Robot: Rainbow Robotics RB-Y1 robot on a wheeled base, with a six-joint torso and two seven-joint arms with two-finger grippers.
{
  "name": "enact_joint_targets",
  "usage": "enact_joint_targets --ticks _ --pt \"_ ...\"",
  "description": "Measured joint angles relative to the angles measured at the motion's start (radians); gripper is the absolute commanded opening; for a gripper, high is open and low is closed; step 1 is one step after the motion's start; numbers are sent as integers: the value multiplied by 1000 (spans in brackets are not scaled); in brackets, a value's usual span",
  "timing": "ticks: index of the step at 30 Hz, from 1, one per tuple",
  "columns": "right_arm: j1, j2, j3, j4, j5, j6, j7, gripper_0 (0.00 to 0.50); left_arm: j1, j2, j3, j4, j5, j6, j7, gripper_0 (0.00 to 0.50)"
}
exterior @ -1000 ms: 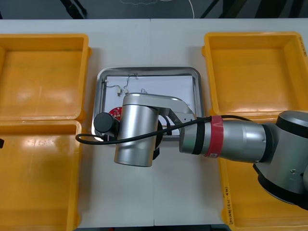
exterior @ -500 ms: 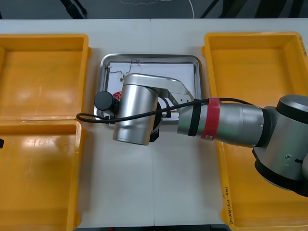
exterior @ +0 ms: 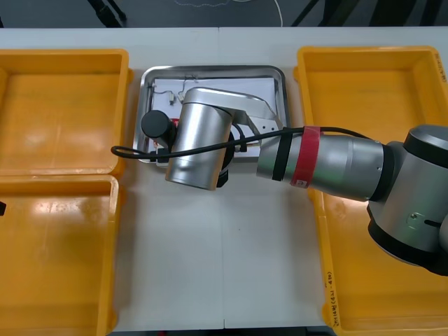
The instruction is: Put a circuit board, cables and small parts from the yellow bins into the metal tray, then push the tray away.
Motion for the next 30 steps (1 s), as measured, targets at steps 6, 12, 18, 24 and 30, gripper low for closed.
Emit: enact_joint_targets --ticks 6,12,18,24,30 --pt "-16 0 -3 52 0 -44 11 0 0 0 0 0 0 0 0 500" --pt "-34 0 -3 84 5 -60 45 0 0 0 0 0 0 0 0 500" --pt "-49 0 -6 106 6 -81 49 0 0 0 0 0 0 0 0 500" --pt "-62 1 -14 142 6 -108 56 0 0 0 0 0 0 0 0 500" --pt "-77 1 -24 178 7 -142 58 0 0 0 0 0 0 0 0 500"
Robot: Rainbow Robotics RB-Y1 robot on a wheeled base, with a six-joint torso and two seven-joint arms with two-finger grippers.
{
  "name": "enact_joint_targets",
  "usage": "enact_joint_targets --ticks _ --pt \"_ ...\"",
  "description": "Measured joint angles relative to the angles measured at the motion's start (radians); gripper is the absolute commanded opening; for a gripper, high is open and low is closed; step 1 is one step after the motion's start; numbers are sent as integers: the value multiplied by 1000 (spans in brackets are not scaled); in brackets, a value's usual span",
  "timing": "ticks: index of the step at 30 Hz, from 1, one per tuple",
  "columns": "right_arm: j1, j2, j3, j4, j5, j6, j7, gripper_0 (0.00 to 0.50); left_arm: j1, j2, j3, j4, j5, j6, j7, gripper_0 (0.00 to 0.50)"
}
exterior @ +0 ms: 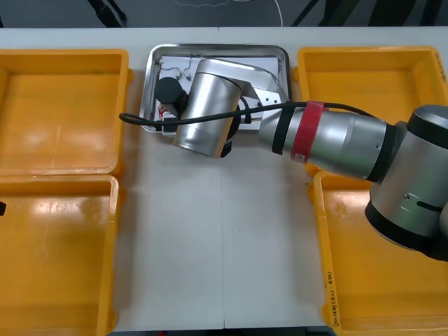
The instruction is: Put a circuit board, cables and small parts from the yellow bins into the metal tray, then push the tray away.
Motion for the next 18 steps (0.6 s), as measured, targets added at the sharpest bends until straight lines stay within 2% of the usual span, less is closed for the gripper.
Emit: enact_joint_targets --ticks 18 --pt "-22 0 0 62 35 -108 56 0 0 0 0 0 0 0 0 500"
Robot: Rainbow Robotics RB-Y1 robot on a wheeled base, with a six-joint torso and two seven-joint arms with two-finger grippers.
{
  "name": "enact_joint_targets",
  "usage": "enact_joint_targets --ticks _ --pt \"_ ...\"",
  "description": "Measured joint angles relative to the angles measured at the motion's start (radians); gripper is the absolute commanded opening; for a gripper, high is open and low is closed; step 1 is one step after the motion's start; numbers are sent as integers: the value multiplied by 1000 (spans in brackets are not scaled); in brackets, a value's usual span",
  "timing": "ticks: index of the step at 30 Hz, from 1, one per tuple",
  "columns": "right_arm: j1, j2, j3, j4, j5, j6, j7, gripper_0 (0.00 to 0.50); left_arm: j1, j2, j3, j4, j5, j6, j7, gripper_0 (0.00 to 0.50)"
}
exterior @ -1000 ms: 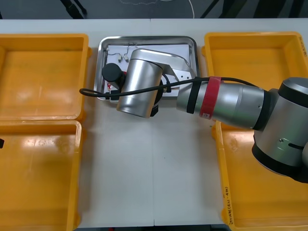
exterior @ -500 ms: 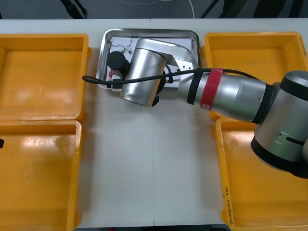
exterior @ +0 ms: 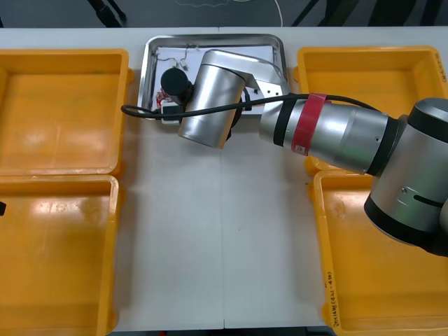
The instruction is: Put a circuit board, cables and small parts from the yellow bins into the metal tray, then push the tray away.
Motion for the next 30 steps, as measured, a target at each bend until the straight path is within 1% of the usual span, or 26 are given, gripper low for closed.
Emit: enact_joint_targets --ticks 5,12,30 --pt "0 0 0 4 33 -12 0 0 0 0 0 0 0 0 0 500" --pt "0 1 0 40 43 -56 1 0 0 0 0 0 0 0 0 500" --pt "0 3 0 51 51 -67 1 0 0 0 0 0 0 0 0 500"
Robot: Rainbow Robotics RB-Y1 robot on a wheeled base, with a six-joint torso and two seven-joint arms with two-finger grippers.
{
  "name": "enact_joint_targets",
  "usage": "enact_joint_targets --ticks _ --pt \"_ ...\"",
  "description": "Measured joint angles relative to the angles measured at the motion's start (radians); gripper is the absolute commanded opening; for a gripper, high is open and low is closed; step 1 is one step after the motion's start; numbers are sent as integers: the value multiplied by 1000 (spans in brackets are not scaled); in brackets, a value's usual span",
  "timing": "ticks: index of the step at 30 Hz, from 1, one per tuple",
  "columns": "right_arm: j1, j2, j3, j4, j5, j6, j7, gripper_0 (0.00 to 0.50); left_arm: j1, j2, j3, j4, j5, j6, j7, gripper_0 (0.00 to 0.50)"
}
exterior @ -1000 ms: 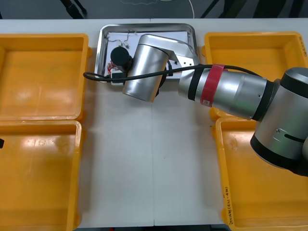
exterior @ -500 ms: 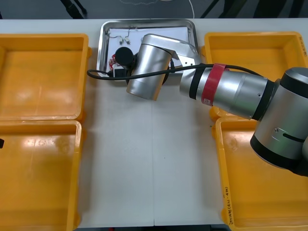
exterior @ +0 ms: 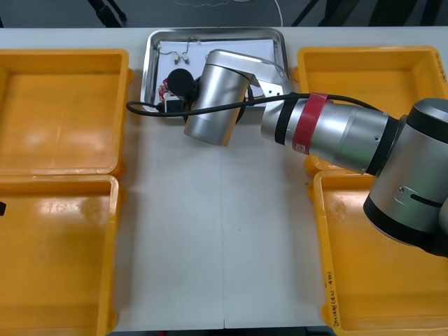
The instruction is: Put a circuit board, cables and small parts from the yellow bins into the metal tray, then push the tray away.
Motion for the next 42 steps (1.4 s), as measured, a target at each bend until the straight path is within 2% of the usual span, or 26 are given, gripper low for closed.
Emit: enact_joint_targets --ticks 9,10,11,12,14,15,17,20,26,31,36,42 --pt "0 0 32 1 0 -25 0 0 0 0 0 0 0 0 0 500" --pt "-1 0 40 1 0 -25 0 23 0 0 0 0 0 0 0 500" --pt "-1 0 45 1 0 -25 0 82 0 0 0 0 0 0 0 500" --pt "-1 0 49 1 0 -25 0 108 0 0 0 0 0 0 0 500" --pt "-1 0 53 1 0 -25 0 209 0 0 0 0 0 0 0 500" --pt "-1 0 53 1 0 -25 0 235 0 0 0 0 0 0 0 500" --pt "-1 0 53 2 0 -25 0 329 0 0 0 0 0 0 0 500" --pt "-1 0 53 7 0 -25 0 388 0 0 0 0 0 0 0 500" --pt "-2 0 53 12 0 -25 5 468 0 0 0 0 0 0 0 500" --pt "-4 1 53 7 0 13 6 500 0 0 0 0 0 0 0 500" --pt "-6 -3 38 -31 -35 83 11 500 0 0 0 0 0 0 0 500" --pt "-6 -28 -11 -144 -55 152 82 500 0 0 0 0 0 0 0 500"
